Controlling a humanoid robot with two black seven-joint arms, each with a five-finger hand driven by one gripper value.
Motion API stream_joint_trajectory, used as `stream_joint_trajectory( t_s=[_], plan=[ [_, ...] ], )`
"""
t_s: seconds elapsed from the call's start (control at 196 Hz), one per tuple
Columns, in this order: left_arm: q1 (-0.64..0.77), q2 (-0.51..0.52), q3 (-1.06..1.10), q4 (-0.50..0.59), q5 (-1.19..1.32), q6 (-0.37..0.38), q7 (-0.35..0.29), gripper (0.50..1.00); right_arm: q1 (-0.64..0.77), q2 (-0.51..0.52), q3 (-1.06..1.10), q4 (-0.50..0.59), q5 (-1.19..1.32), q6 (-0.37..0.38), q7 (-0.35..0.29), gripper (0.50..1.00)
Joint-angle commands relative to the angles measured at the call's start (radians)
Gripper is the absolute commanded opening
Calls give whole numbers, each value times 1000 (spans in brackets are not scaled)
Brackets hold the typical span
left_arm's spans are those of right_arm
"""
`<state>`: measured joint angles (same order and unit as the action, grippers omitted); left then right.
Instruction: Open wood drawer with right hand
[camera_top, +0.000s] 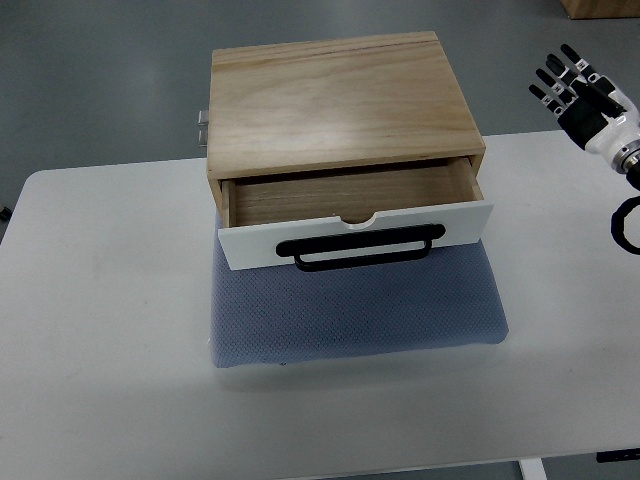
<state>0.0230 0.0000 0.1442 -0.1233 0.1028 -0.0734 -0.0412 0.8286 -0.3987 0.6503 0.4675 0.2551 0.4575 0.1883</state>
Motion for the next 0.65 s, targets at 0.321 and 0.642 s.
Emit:
stream_joint_trajectory(
  t_s=[0.321, 0.642],
  plan=[
    [0, 0, 0, 1, 0, 0, 0, 1000, -29, 27, -9, 23, -13, -20, 5, 944],
    [0, 0, 0, -1, 0, 1, 0, 1000, -37, 32, -8, 23, -14, -10, 7, 944]
  ],
)
